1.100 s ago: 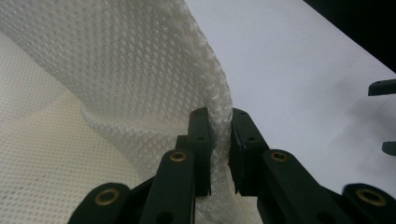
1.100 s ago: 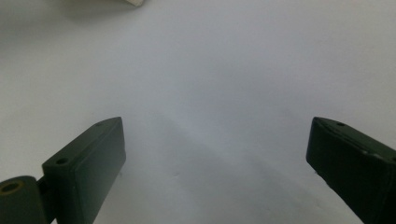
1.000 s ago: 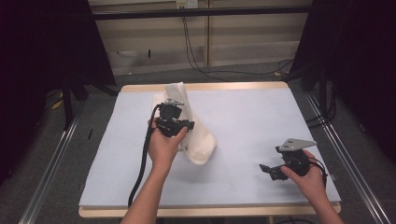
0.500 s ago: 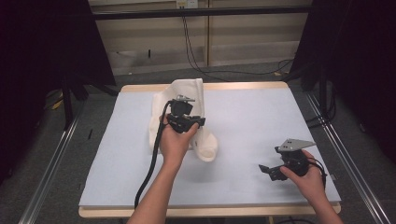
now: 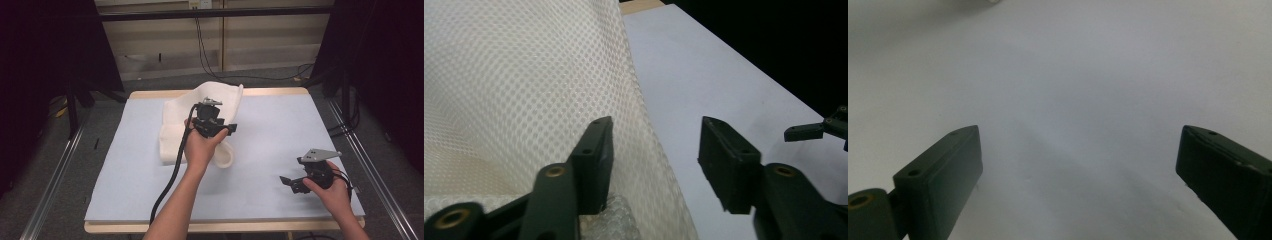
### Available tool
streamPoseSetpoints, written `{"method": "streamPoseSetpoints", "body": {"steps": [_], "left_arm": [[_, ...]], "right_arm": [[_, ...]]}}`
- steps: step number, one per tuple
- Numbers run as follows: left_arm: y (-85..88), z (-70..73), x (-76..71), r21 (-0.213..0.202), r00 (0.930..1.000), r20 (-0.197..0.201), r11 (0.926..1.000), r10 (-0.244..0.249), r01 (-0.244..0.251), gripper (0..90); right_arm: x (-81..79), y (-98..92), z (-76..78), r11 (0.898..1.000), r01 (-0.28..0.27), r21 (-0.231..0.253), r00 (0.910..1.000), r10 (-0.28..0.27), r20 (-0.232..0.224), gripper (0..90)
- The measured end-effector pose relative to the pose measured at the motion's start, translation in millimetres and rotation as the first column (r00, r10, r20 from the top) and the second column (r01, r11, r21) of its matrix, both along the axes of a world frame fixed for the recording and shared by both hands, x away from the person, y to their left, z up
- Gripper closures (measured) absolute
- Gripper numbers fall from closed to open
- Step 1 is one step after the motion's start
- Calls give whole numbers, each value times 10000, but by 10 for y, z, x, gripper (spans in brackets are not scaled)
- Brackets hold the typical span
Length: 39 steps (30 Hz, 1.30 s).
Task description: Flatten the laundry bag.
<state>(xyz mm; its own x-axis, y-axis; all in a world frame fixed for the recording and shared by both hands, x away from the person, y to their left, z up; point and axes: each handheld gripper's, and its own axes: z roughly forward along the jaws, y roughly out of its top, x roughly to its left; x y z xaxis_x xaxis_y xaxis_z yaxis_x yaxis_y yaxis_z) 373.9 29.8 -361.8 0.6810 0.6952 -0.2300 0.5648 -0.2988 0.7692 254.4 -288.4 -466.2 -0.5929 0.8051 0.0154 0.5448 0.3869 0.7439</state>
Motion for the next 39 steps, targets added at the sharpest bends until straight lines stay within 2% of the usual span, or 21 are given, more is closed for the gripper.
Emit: {"method": "streamPoseSetpoints", "body": {"steps": [1,4,8,11,14,17,18,19,23,24,25,26,27,28,29,32,33,34,35,37,39], "left_arm": [[9,-10,4,-122,9998,-89,9998,-157,155,397],[-29,-31,-9,179,9997,195,9998,-121,117,408],[-30,-32,-6,123,9997,111,9997,-228,226,403],[-20,-22,-11,119,9997,168,9998,-151,149,403],[-10,-9,-17,219,9996,235,9997,-137,132,403],[-36,-7,-30,319,9996,271,9994,-110,102,403],[-36,-7,-30,319,9996,271,9994,-110,102,403],[-49,-11,-35,370,9995,300,9993,-105,94,403],[-60,-7,-42,383,9993,326,9991,-181,169,399],[-60,-7,-42,383,9993,326,9991,-181,169,399],[-63,-7,-43,295,9993,307,9994,-193,184,399],[-59,-5,-43,379,9992,344,9991,-209,196,399],[-58,-6,-45,320,9993,342,9993,-177,166,399],[-50,-8,-45,311,9991,371,9994,-190,179,397],[-50,-8,-45,311,9991,371,9994,-190,179,396],[-4,-16,-44,333,9988,425,9992,-239,225,392],[-4,-16,-44,333,9988,425,9992,-239,225,390],[8,-14,-48,399,9984,523,9990,-202,181,390],[31,-7,-58,259,9982,578,9996,-162,147,378],[55,8,-63,281,9982,596,9996,-106,89,370],[126,33,-67,286,9974,723,9996,-55,34,354]], "right_arm": [[-2,0,2,10000,5,-23,10000,-5,-10,39],[-7,12,4,10000,-23,-27,10000,23,-9,39],[-15,44,16,10000,-49,-54,10000,49,7,39],[-28,149,49,9992,-389,58,9990,387,210,39],[-65,440,124,9935,-1027,490,9924,990,731,50],[-98,724,204,9808,-1838,649,9757,1741,1329,124],[-98,724,204,9808,-1838,649,9757,1741,1329,124],[-98,913,253,9751,-2066,803,9677,1915,1638,148],[-21,1232,306,9671,-2338,1002,9612,2144,1736,222],[-21,1232,306,9671,-2338,1002,9612,2144,1736,222],[16,1350,324,9674,-2269,1127,9621,2046,1805,278],[32,1404,330,9683,-2259,1067,9612,2037,1859,283],[53,1452,339,9681,-2263,1081,9612,2039,1858,298],[71,1486,348,9660,-2300,1182,9605,2058,1874,356],[71,1486,348,9660,-2300,1182,9605,2058,1874,356],[157,1552,393,9679,-2005,1514,9681,1719,1825,560],[172,1560,403,9690,-1958,1508,9678,1661,1889,693],[172,1560,403,9690,-1958,1508,9678,1661,1889,693],[189,1561,426,9709,-1842,1527,9705,1551,1845,790],[194,1552,436,9734,-1633,1605,9740,1331,1835,817],[227,1501,444,9721,-1328,1935,9801,997,1718,834]]}}
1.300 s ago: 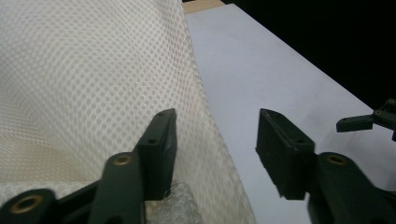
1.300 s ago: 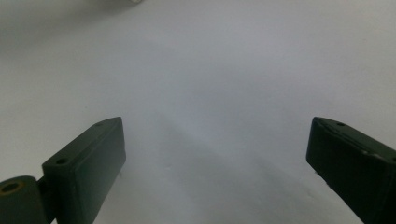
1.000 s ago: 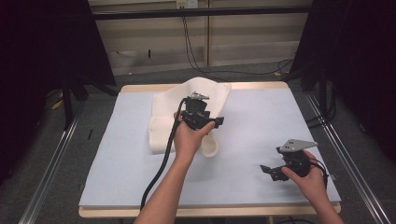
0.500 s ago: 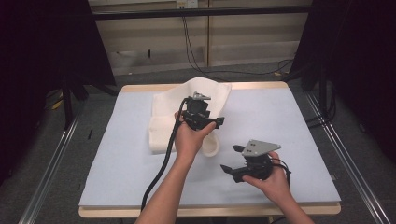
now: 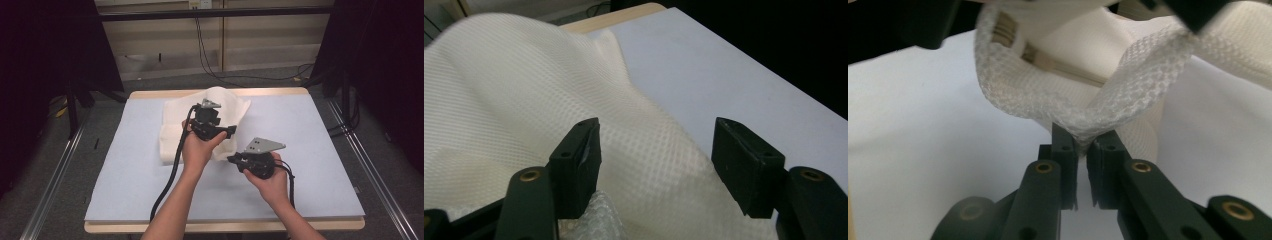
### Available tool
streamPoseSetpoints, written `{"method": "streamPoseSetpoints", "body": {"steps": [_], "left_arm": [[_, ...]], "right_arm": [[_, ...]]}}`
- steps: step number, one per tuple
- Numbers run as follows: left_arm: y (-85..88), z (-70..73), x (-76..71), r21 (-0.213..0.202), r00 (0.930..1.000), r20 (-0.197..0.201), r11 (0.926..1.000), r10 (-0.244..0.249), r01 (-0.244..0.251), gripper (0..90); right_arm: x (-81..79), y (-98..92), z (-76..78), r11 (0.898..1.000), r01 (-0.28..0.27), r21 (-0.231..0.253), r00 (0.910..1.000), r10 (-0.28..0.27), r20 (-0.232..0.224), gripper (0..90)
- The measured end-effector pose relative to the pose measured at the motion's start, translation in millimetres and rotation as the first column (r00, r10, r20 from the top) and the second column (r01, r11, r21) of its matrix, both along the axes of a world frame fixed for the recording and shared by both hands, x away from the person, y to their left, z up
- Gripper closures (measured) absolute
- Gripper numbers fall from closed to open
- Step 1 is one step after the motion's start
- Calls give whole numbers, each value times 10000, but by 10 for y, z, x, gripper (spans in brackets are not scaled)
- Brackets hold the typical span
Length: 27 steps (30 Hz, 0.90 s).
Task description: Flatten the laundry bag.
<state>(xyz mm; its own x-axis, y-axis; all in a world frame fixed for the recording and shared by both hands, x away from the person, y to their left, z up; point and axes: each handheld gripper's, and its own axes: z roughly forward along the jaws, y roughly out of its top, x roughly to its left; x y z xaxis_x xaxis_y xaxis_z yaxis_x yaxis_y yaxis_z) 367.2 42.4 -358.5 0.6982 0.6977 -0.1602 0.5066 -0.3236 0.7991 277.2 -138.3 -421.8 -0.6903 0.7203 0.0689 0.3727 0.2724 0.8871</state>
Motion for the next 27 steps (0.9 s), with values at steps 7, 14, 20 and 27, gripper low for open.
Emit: {"method": "streamPoseSetpoints", "body": {"steps": [7,14,20,27], "left_arm": [[217,39,-28,196,9997,87,9995,245,-247,301],[395,42,-15,274,9992,-130,9990,366,-362,252],[502,0,16,173,9985,-127,9985,530,-528,223],[609,-92,54,522,9972,-270,9963,692,-677,202]], "right_arm": [[108,-287,15,9936,903,680,9943,-860,-629,841],[203,-580,-17,9832,1526,1002,9833,-1409,-1152,839],[259,-831,-148,9697,2182,1100,9654,-1980,-1697,834],[296,-1016,-277,9582,2603,1190,9478,-2301,-2205,828]]}}
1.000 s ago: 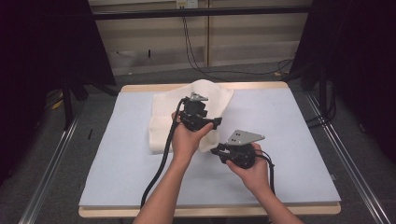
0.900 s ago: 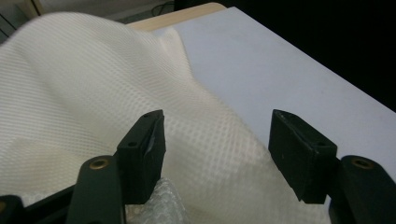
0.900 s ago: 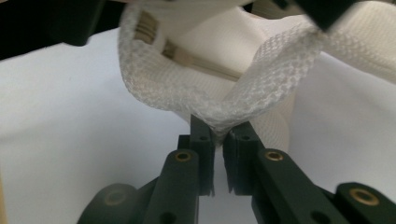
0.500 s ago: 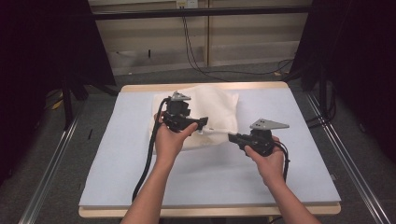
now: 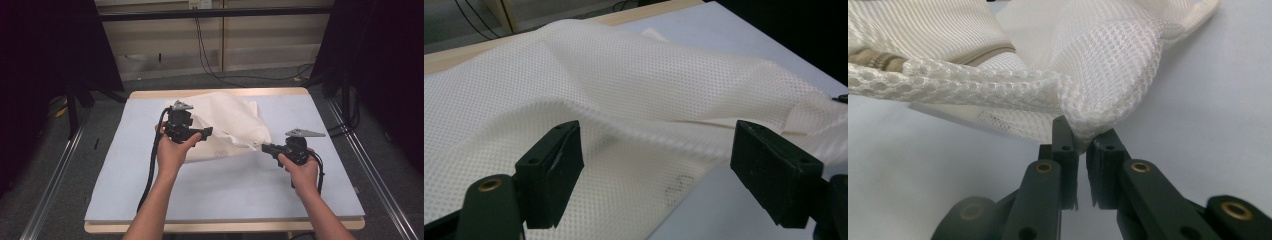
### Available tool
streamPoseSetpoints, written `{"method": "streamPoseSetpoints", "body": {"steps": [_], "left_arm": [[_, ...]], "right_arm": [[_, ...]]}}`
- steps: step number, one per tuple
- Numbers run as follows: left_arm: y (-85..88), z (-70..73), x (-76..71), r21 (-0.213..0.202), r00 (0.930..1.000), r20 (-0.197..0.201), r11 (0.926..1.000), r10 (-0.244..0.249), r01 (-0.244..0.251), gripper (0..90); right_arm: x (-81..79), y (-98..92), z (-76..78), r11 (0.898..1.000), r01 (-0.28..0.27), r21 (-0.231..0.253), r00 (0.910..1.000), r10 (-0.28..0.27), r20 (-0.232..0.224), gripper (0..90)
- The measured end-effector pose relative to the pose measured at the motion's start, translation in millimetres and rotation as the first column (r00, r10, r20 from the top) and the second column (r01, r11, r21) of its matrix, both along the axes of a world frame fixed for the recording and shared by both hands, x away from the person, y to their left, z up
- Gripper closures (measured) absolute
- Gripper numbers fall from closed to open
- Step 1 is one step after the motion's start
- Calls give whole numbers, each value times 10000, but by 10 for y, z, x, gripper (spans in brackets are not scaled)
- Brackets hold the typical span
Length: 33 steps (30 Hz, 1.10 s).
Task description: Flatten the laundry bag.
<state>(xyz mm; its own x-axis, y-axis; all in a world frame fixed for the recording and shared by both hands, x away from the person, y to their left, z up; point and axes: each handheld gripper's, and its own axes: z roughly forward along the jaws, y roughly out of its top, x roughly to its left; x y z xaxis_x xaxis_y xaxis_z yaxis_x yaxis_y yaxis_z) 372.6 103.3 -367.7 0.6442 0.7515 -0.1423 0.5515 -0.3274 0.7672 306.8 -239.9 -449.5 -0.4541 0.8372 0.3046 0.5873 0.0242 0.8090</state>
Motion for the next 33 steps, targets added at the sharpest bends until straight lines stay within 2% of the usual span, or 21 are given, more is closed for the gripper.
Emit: {"method": "streamPoseSetpoints", "body": {"steps": [3,5,9,12,14,17,18,19,21,22,23,25,26,27,30,33], "left_arm": [[41,-40,15,223,9999,-145,9998,6,-3,175],[81,-66,15,84,9999,-134,9999,74,-73,176],[159,-129,17,130,9996,-206,9997,210,-207,176],[217,-154,26,393,9993,-285,9990,234,-223,174],[269,-167,31,212,9992,-218,9992,333,-328,171],[323,-201,46,223,9982,-231,9982,557,-552,171],[341,-223,52,135,9969,-344,9975,701,-697,171],[369,-230,59,330,9977,-375,9979,566,-554,170],[416,-256,65,435,9968,-420,9969,676,-657,170],[420,-280,64,174,9950,-431,9958,906,-899,168],[463,-280,74,525,9959,-485,9959,763,-738,168],[508,-318,80,388,9937,-482,9943,1012,-994,165],[508,-318,80,388,9937,-482,9943,1012,-994,165],[533,-324,83,563,9940,-494,9939,974,-946,165],[590,-358,97,539,9924,-566,9929,1093,-1063,165],[627,-403,109,429,9893,-599,9905,1332,-1307,165]], "right_arm": [[25,-55,-40,9997,187,140,9997,-185,-148,827],[32,-65,-45,9995,262,150,9994,-259,-234,827],[66,-89,-70,9992,374,159,9987,-368,-366,818],[89,-110,-91,9989,464,107,9980,-459,-434,810],[99,-120,-108,9989,461,11,9977,-460,-502,818],[107,-143,-139,9990,451,58,9971,-447,-620,833],[105,-148,-143,9989,459,49,9967,-455,-671,834],[101,-158,-152,9991,420,21,9965,-418,-720,836],[83,-170,-160,9991,422,83,9959,-414,-799,836],[69,-176,-164,9990,423,127,9957,-411,-831,836],[55,-184,-169,9992,372,168,9960,-357,-820,834],[20,-200,-175,9997,245,-89,9968,-251,-753,793],[18,-210,-181,9994,296,-176,9975,-306,-634,732],[18,-210,-181,9994,296,-176,9975,-306,-634,732],[14,-237,-179,9974,401,-591,9977,-431,-516,605],[15,-289,-171,9968,511,-608,9968,-547,-584,563]]}}
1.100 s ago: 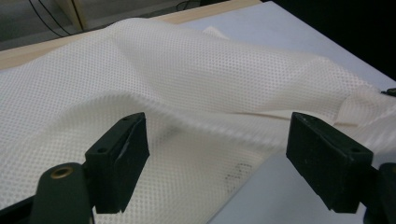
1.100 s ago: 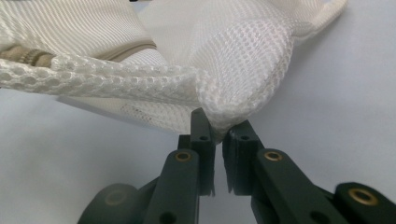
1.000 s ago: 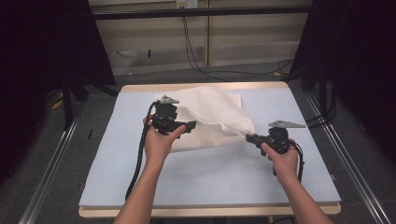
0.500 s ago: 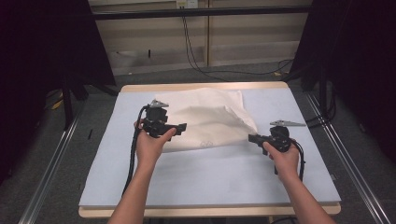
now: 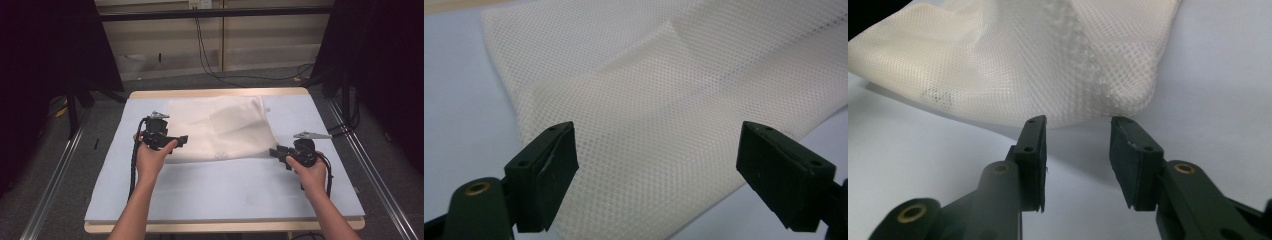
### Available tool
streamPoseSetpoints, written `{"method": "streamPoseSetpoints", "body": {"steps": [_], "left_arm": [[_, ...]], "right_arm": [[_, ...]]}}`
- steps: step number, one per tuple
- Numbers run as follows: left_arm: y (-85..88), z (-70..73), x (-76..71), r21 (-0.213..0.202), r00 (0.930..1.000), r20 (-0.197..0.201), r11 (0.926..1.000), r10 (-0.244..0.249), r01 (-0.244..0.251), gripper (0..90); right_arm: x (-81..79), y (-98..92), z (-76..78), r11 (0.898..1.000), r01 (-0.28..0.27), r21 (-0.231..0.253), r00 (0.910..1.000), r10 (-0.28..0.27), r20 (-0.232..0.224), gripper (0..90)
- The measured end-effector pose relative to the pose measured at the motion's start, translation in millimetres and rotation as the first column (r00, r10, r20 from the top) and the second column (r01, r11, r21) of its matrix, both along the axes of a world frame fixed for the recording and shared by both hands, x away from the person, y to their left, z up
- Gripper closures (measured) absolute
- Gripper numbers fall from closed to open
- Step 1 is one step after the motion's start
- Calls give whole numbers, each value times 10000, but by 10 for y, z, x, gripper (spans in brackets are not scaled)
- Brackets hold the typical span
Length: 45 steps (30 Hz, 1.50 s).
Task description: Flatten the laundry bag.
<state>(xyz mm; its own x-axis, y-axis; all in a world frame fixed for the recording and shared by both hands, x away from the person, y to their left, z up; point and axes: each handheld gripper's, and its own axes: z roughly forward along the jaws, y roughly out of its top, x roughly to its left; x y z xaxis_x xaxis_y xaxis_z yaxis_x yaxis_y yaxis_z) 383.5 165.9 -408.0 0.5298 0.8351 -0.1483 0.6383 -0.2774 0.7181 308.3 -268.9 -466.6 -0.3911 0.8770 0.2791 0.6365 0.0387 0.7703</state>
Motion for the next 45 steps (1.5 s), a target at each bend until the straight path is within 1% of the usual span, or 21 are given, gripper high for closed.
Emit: {"method": "streamPoseSetpoints", "body": {"steps": [4,6,7,11,14,18,20,22,24,26,28,29,30,33,34,36,39,40,41,43,45], "left_arm": [[43,-48,17,336,9997,-226,9994,-116,124,164],[49,-68,24,306,9997,-218,9995,-93,100,164],[58,-77,32,281,9997,-232,9996,-85,92,164],[113,-120,77,292,9995,-299,9995,122,-113,164],[171,-159,123,391,9990,-428,9992,135,-118,164],[224,-218,196,541,9978,-629,9984,218,-184,164],[242,-236,231,480,9974,-629,9984,345,-315,164],[254,-236,269,397,9974,-573,9984,430,-408,165],[277,-228,314,508,9974,-548,9977,468,-440,164],[297,-239,354,281,9968,-528,9979,596,-582,166],[320,-256,400,403,9952,-680,9969,704,-678,168],[343,-268,440,349,9946,-709,9967,761,-738,168],[343,-268,440,349,9946,-709,9967,761,-738,169],[382,-287,500,330,9925,-819,9956,903,-879,170],[386,-306,521,197,9906,-936,9949,1000,-986,170],[407,-339,559,113,9878,-1077,9937,1121,-1115,173],[414,-383,597,-162,9856,-1351,9944,1015,-1046,222],[403,-395,600,-223,9857,-1398,9949,942,-982,291],[389,-406,604,-125,9856,-1435,9957,890,-918,324],[358,-418,603,-148,9848,-1564,9968,758,-790,388],[325,-423,599,56,9853,-1529,9971,764,-765,461]], "right_arm": [[4,-32,2,9995,212,-237,9998,-211,14,473],[1,-39,1,9989,310,-359,9995,-312,-61,438],[5,-48,-1,9972,467,-590,9989,-472,-72,363],[34,-67,-2,9950,523,-855,9986,-513,138,328],[65,-79,28,9943,634,-862,9976,-607,339,310],[181,-82,106,9954,567,-779,9973,-527,517,327],[211,-76,124,9957,581,-726,9968,-538,597,336],[315,-38,177,9977,383,-553,9973,-347,646,375],[360,-18,184,9978,310,-594,9975,-271,654,356],[437,18,188,9981,383,-481,9974,-353,621,351],[512,36,188,9980,467,-434,9973,-441,591,379],[574,35,169,9985,512,-215,9956,-493,794,485],[574,35,169,9985,512,-215,9956,-493,794,485],[667,47,162,9984,512,241,9969,-525,583,430],[718,64,179,9982,602,29,9960,-603,662,436],[745,67,185,9980,625,118,9963,-630,590,443],[813,65,183,9978,653,137,9972,-658,364,452],[832,68,172,9975,624,338,9971,-638,411,452],[841,74,165,9970,617,462,9973,-634,383,463],[847,90,128,9980,598,190,9978,-603,270,489],[836,102,106,9988,456,179,9988,-459,161,579]]}}
